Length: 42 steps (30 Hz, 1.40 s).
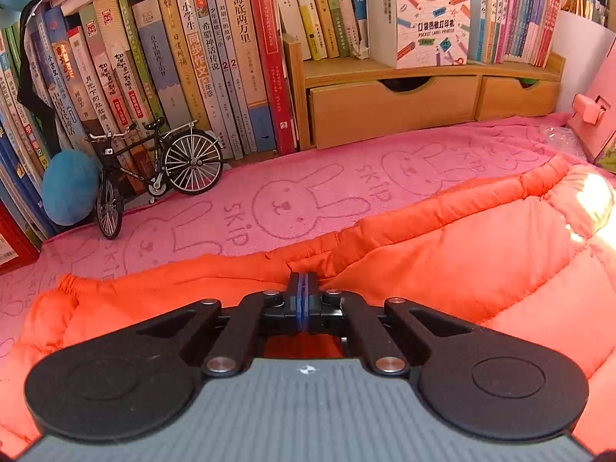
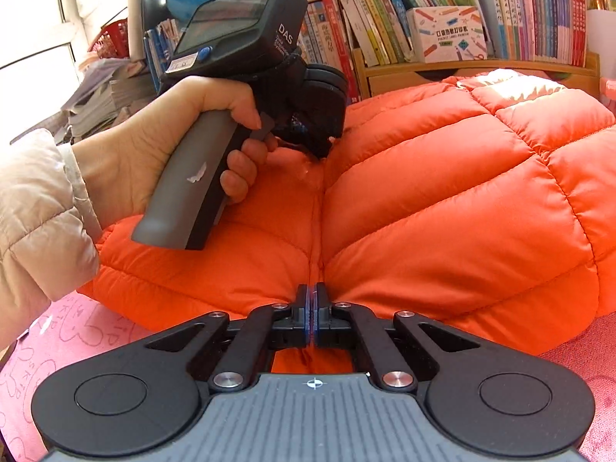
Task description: Fold clothes
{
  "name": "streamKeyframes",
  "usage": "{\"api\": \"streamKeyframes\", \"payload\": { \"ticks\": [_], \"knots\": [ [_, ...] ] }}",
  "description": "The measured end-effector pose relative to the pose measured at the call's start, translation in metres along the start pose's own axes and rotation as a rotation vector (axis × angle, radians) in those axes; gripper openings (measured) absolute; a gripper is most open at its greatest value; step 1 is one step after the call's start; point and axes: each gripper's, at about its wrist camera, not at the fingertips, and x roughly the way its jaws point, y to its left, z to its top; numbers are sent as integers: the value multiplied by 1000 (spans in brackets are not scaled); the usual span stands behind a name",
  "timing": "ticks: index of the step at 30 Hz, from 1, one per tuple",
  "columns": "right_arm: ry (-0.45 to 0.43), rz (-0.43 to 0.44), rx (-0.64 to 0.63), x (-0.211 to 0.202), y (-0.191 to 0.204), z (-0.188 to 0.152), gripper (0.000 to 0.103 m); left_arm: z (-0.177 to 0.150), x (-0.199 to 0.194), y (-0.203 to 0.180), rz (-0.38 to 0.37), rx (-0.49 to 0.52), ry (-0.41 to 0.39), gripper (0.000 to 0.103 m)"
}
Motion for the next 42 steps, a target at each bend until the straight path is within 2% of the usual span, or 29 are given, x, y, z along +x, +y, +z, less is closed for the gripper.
{"api": "streamKeyframes", "payload": {
  "ticks": [3, 6, 9, 12, 14, 19, 22, 24, 28, 32, 34, 42],
  "knots": [
    [-16, 13, 9, 1, -4, -1, 1, -13, -39, 8, -185, 20, -44, 5],
    [-26, 22, 17, 1, -7, -1, 2, -46, -77, 0, -191, 141, -34, 8],
    [-25, 45, 45, 0, -16, -1, 2, -68, -88, -8, -206, 238, -28, 9],
    [-25, 55, 57, -1, -19, 0, 2, -59, -62, -14, -202, 209, -1, 8],
    [-26, 52, 54, -1, -18, 0, 2, -52, -45, -18, -199, 189, 16, 1],
    [-27, 47, 56, -1, -19, 1, 1, -15, 4, -18, -118, 84, 21, 1],
    [-28, 44, 56, -1, -19, 2, 1, 2, 19, -15, -108, 21, 52, 1],
    [-28, 46, 63, 0, -20, 3, 1, 10, 15, -14, -98, -6, 51, 1],
    [-28, 58, 80, 3, -23, 5, 1, 5, -27, 5, -213, -22, -24, 2],
    [-27, 77, 102, 3, -27, 6, 1, -30, -77, 15, -290, 92, -44, 4],
    [-27, 82, 108, 2, -30, 6, 1, -52, -92, 12, -307, 159, -17, 4],
    [-28, 81, 107, 2, -27, 8, 1, -67, -61, -12, -343, 199, 45, 8]
  ]
}}
